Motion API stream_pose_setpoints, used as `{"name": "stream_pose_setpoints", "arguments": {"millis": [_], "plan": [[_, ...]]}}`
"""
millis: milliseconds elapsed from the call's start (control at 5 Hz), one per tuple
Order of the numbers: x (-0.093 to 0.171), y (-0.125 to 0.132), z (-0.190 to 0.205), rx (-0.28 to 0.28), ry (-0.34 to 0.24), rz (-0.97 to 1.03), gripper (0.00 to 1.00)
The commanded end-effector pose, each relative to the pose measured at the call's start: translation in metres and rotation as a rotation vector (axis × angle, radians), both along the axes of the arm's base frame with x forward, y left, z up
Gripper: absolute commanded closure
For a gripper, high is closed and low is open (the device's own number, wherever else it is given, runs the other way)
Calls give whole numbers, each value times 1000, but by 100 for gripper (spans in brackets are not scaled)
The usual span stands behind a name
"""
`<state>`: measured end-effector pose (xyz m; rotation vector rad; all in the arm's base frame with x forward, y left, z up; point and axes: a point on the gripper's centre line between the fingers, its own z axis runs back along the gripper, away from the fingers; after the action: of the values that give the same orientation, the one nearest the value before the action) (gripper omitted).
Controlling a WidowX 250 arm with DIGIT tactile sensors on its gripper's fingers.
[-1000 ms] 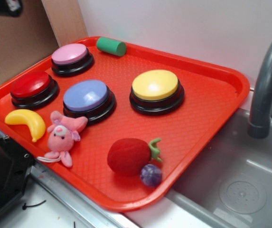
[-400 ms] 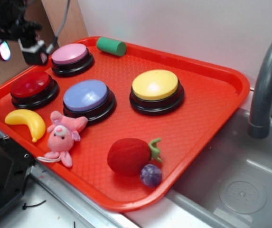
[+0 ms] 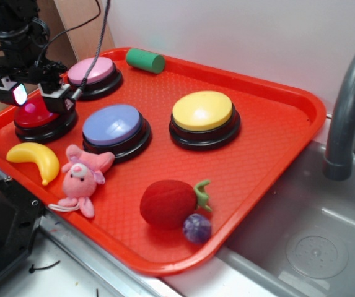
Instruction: Push the red button.
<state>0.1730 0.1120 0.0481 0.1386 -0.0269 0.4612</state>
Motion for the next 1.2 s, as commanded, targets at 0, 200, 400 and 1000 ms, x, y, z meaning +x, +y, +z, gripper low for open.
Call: {"name": "stream_pose_setpoints", "arguments": {"millis": [0,200,400,1000], "plan": [[-7,2,28,2,14,-24,0],[-2,6,57,9,44,-30,0],[5,5,71,13,64,-50,0],[10,5,102,15,32,-47,0]]}}
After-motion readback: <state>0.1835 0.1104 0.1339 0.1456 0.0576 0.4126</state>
